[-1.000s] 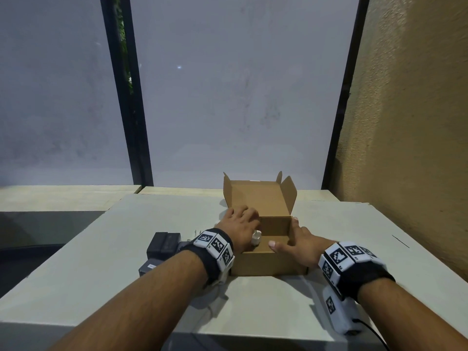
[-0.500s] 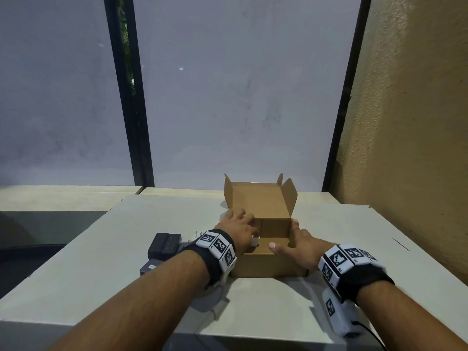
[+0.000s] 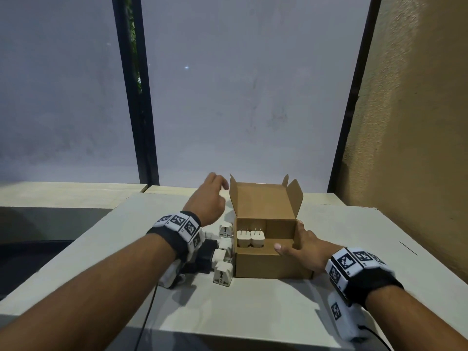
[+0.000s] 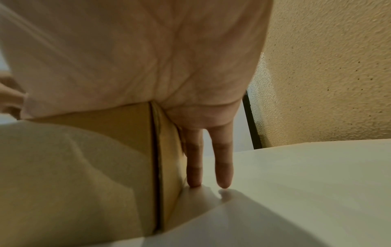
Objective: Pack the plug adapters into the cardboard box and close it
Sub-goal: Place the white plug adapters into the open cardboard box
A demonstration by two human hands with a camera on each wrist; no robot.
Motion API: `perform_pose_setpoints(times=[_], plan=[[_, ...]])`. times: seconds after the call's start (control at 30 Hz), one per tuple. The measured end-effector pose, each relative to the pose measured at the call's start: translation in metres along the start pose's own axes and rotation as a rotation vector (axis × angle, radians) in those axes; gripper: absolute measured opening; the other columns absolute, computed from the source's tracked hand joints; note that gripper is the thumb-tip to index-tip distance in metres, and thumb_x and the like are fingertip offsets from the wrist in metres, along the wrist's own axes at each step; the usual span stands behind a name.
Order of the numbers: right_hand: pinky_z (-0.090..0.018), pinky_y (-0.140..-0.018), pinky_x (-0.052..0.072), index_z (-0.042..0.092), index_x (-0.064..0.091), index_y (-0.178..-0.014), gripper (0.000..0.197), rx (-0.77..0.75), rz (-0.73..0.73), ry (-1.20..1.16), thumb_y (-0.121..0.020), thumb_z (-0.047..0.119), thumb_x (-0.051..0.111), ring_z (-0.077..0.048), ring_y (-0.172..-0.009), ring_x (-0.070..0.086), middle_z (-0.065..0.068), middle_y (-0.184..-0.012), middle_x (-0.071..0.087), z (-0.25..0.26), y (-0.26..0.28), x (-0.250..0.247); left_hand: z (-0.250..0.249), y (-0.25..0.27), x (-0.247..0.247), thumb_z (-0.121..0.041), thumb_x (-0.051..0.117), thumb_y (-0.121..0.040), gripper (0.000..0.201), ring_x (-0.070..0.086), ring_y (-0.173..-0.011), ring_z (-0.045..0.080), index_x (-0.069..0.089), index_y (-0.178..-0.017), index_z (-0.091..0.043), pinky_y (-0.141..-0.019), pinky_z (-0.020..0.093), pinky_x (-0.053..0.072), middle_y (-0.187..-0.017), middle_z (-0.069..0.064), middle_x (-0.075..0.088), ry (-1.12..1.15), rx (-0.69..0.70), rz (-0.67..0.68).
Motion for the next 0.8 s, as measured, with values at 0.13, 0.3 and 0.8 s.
perform_pose_setpoints(times=[0.13,0.3,0.8], plan=[[-0.051,-0.115,0.041,0.029,-0.001,-0.161,0.158,0.007,-0.011,0.002,-0.030,0.112,0.026,-0.032,-0.139,0.047,-0.008,-0.159,0.038,0.001,0.002,-0.001,0.034,0.012,0.045,-0.016,0.052,-0.096,0.035,0.053,-0.119,0.021,0.054,-0.130,-0.026,-0.100,0.031,0.043,-0.134,0.001,0.045,-0.131,-0.142,0.363],[-0.051,-0.115,0.039,0.028,-0.002,-0.161,0.146,0.027,0.003,0.004,-0.043,0.106,0.034,-0.033,-0.140,0.046,-0.008,-0.159,0.037,0.000,0.004,-0.001,0.020,0.020,0.079,-0.025,0.052,-0.097,0.043,0.052,-0.126,0.023,0.048,-0.140,-0.025,-0.106,0.038,0.041,-0.141,0.002,0.053,-0.244,-0.085,0.546],[-0.050,-0.116,0.039,0.027,-0.003,-0.162,0.145,0.012,-0.002,0.002,-0.045,0.105,0.034,-0.032,-0.140,0.045,-0.007,-0.160,0.036,-0.001,0.002,-0.001,0.035,0.014,0.080,-0.027,0.078,-0.079,0.041,0.068,-0.095,0.024,0.067,-0.113,-0.009,-0.083,0.031,0.056,-0.109,0.008,0.069,-0.401,-0.246,0.530]])
Point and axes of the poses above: each hand's wrist, its own y-axis away from the middle knuckle, its own x-axis out of the palm, z = x × y, the point moved 9 cm from there along -y, towards the middle knuckle
